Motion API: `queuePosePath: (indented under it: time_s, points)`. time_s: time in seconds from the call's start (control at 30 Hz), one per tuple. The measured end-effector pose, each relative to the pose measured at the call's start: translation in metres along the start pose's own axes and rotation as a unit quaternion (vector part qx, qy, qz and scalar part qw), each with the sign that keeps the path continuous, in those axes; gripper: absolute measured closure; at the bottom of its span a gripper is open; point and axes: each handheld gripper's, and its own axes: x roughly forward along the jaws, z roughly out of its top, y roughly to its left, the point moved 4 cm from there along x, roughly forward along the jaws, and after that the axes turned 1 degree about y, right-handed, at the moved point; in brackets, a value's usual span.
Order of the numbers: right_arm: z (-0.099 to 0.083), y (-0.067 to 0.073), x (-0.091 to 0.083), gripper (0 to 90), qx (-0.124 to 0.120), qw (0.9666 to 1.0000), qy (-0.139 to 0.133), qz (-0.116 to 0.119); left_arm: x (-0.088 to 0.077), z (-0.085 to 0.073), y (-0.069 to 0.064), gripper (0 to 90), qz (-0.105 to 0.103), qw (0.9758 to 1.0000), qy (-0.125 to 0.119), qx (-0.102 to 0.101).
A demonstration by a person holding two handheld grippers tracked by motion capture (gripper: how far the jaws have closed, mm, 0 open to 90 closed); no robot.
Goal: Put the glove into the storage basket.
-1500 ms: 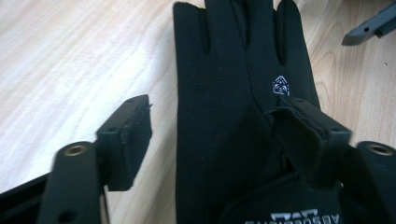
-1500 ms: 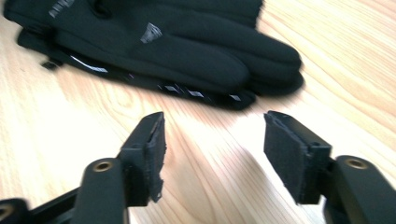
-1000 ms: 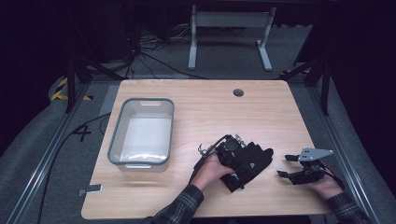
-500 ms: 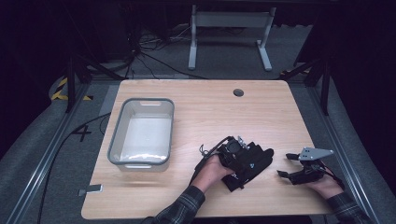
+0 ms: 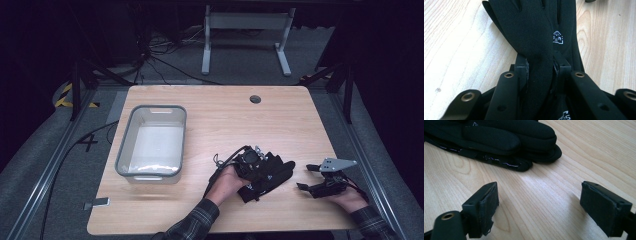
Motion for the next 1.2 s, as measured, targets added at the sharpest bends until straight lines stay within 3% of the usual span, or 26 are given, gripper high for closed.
queuePosePath:
  time_s: [0.23, 0.67, 1.2]
  points:
    - [0.000, 0.000, 0.000, 16.0, 0.000, 1.0000, 0.000, 0.000, -0.008, 0.001, 0.001, 73.5, -0.011, 0.9998, -0.009, -0.015]
    - [0.000, 0.000, 0.000, 16.0, 0.001, 1.0000, 0.000, 0.000, -0.031, 0.006, -0.002, 73.6, -0.019, 0.9994, -0.025, -0.015]
    - [0.000, 0.000, 0.000, 16.0, 0.001, 1.0000, 0.000, -0.001, -0.074, 0.005, 0.010, 73.4, 0.006, 0.9979, -0.053, -0.038]
